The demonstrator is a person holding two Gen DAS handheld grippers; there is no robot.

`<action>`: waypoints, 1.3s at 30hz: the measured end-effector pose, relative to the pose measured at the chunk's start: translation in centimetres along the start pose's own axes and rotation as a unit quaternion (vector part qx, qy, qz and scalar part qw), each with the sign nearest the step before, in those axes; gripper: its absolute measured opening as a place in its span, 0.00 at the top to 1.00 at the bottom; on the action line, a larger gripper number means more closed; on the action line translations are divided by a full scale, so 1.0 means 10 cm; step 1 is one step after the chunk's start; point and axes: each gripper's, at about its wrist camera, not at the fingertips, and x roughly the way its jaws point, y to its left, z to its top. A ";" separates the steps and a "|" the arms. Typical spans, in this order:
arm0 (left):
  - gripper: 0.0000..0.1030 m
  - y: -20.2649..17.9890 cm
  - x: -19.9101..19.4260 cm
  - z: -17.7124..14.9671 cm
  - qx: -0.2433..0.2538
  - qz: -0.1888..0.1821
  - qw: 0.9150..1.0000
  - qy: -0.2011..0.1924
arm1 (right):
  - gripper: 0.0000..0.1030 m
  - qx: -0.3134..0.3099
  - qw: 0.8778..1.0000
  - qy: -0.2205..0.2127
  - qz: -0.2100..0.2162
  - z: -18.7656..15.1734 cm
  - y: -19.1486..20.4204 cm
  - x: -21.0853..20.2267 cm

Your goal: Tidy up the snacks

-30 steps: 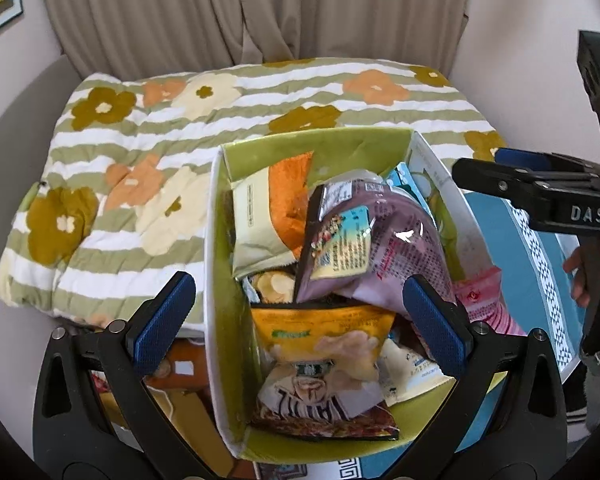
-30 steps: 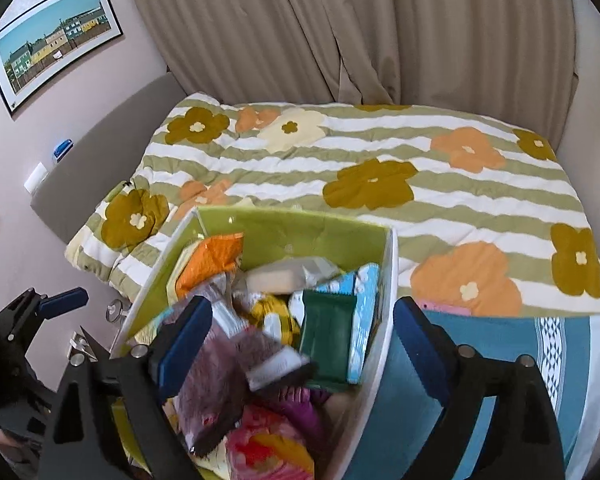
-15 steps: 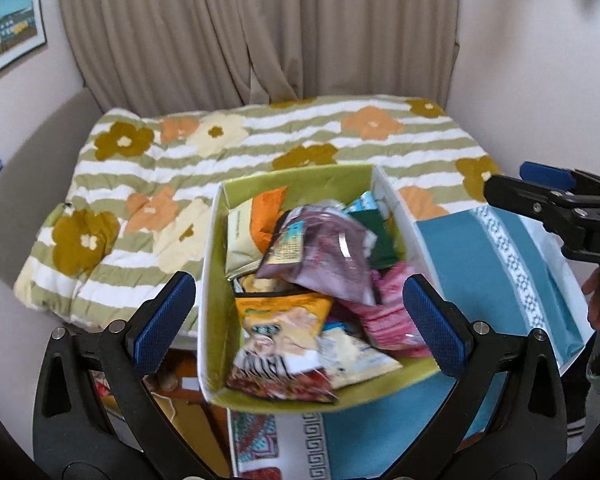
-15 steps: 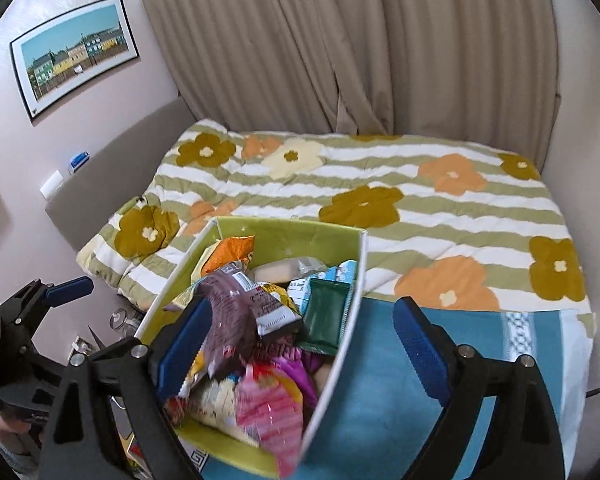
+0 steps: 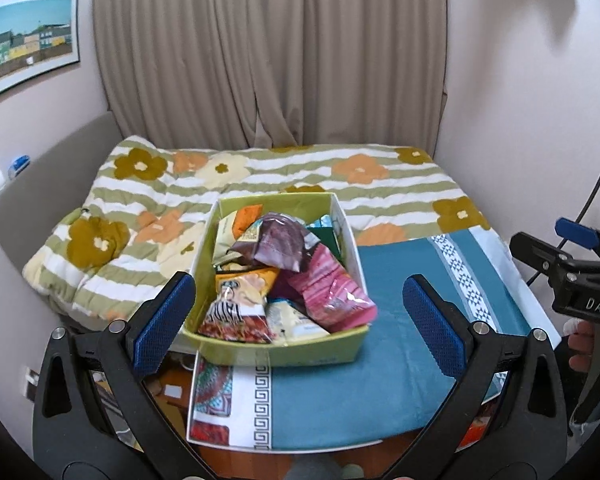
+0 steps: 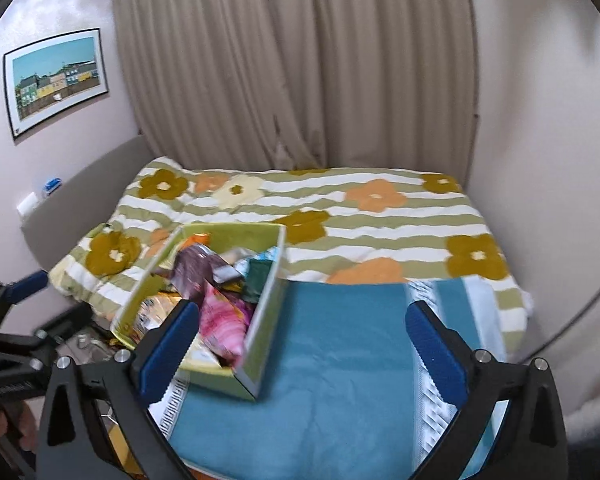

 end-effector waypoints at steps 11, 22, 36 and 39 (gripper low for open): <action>0.00 -0.17 -0.27 -0.19 0.000 0.005 1.000 -0.024 | 0.00 0.007 0.999 -0.024 -0.047 -0.28 -0.11 -0.40; 0.00 -0.24 -0.33 -0.18 0.001 0.007 1.000 -0.027 | 0.00 0.008 0.998 -0.027 -0.051 -0.31 -0.14 -0.44; 0.00 -0.24 -0.34 -0.16 0.000 0.007 1.000 -0.025 | 0.00 0.012 0.998 -0.026 -0.057 -0.30 -0.16 -0.44; 0.00 -0.25 -0.33 -0.16 -0.001 0.008 1.000 -0.024 | 0.00 0.012 0.998 -0.026 -0.057 -0.30 -0.16 -0.44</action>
